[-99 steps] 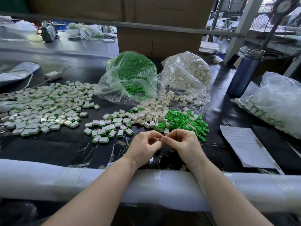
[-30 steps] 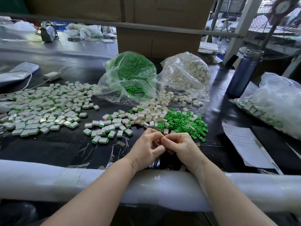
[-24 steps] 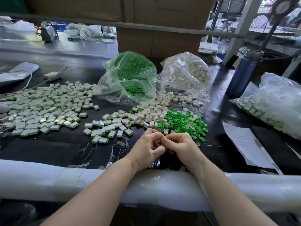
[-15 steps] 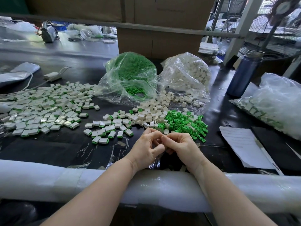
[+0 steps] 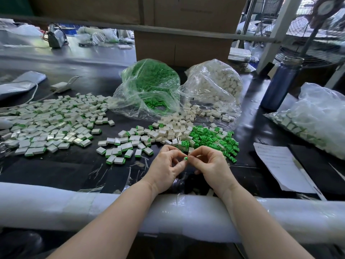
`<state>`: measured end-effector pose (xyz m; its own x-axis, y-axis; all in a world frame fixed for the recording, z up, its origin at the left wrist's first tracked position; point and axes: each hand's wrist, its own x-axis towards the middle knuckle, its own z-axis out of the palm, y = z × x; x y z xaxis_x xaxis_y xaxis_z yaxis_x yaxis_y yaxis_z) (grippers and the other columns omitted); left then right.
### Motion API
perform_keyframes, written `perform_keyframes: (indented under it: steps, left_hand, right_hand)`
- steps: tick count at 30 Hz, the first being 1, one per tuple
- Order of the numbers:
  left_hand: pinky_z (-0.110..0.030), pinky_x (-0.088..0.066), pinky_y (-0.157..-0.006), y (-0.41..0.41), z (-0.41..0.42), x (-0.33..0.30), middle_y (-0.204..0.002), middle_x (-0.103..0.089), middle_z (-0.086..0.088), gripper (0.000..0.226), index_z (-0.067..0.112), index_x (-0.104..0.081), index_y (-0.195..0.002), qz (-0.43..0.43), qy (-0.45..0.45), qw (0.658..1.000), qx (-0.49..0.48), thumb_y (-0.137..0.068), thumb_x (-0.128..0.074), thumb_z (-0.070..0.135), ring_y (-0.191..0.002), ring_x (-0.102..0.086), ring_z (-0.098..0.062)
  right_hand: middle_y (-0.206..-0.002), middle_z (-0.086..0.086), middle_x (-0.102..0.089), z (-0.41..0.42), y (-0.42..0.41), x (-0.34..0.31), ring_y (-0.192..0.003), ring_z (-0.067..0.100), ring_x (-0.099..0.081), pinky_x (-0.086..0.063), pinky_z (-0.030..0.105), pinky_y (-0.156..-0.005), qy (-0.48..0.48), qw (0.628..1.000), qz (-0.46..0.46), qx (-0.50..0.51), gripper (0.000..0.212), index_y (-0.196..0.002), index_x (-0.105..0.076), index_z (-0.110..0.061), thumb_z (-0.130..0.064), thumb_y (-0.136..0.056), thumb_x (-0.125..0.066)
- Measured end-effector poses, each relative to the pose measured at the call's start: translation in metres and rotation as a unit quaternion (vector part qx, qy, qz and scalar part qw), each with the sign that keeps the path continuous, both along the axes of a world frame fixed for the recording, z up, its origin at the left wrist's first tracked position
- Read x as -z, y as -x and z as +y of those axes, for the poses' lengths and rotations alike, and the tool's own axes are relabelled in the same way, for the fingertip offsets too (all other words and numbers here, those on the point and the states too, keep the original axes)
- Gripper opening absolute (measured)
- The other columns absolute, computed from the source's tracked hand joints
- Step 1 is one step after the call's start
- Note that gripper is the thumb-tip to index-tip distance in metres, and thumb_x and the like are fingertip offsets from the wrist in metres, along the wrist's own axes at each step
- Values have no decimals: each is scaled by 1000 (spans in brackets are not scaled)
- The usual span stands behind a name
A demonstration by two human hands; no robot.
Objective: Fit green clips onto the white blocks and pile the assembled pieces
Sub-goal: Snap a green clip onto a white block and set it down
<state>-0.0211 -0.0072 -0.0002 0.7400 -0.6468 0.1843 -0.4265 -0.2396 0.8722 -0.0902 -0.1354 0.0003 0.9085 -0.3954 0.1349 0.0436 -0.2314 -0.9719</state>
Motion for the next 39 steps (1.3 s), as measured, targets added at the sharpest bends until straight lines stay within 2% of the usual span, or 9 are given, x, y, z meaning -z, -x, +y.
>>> perform_keyframes:
  steps: [6, 8, 11, 15, 19, 26, 31, 35, 39]
  left_hand:
    - [-15, -48, -74, -2, 0, 3, -92, -59, -1, 9, 11, -66, -94, -1, 5, 1000, -17, -87, -62, 15, -79, -57, -12]
    - [-23, -52, -74, -2, 1, 5, -85, -65, -1, 7, 17, -66, -92, 29, 20, 999, -40, -87, -62, 13, -78, -61, -15]
    - [-17, -54, -67, -4, 2, 6, -81, -65, 1, 16, 16, -66, -101, 62, 41, 994, -82, -88, -59, 8, -73, -64, -11]
    - [-16, -52, -77, -8, 4, 5, -94, -63, 2, 26, 18, -65, -110, 0, 39, 981, -191, -89, -57, 5, -83, -63, -11]
    - [4, -27, -81, -11, 6, 7, -112, -45, -1, 29, 8, -62, -117, -49, 0, 966, -254, -88, -58, 7, -97, -47, -12]
    - [-19, -22, -103, -12, 3, 11, -141, -26, -10, 40, -4, -50, -124, -44, -118, 961, -246, -90, -56, 17, -130, -29, -24]
    - [-27, -12, -113, -10, 2, 12, -152, -14, -3, 48, 1, -43, -134, -67, -157, 958, -231, -92, -54, 22, -141, -10, -21]
    - [-28, -18, -111, -10, 4, 12, -142, -31, -4, 39, 8, -54, -126, -109, -135, 954, -243, -89, -59, 20, -133, -20, -22]
    - [-15, -28, -96, -6, 4, 9, -113, -41, 5, 26, 15, -63, -111, -134, -86, 968, -192, -85, -63, 15, -114, -38, -16]
  right_hand:
    - [-62, -5, -63, 0, -1, 0, -54, 2, -56, -47, 18, -50, 17, 1000, -3, 14, 17, -72, -64, -18, -6, -83, -66]
    - [-57, -8, -61, -1, 0, -1, -50, 0, -52, -45, 16, -50, 29, 998, -17, 49, 17, -70, -64, -19, -7, -82, -68]
    - [-58, -10, -61, -4, 2, -1, -51, -1, -52, -43, 12, -51, 54, 991, -29, 122, 18, -67, -63, -20, -10, -80, -70]
    - [-72, 1, -63, -10, 1, 3, -67, 12, -55, -43, 21, -63, 129, 969, 2, 211, 14, -70, -63, -17, -15, -81, -70]
    - [-85, 5, -63, -13, 0, 5, -82, 22, -56, -46, 34, -77, 162, 955, 32, 245, 10, -75, -62, -15, -12, -83, -67]
    - [-112, 3, -57, -12, -1, 7, -113, 21, -44, -27, 22, -93, 254, 930, 97, 246, 17, -103, -68, -14, -13, -88, -61]
    - [-118, 0, -48, -6, -4, 7, -114, 18, -37, -24, 30, -94, 357, 901, 136, 208, 32, -123, -60, -29, -23, -92, -55]
    - [-119, -2, -47, -6, -6, 10, -115, 17, -36, -24, 32, -95, 402, 882, 149, 195, 25, -115, -64, -28, -27, -91, -56]
    - [-100, -2, -59, -6, -5, 9, -101, 19, -49, -32, 32, -87, 371, 904, 69, 200, 8, -92, -67, -16, -19, -84, -67]
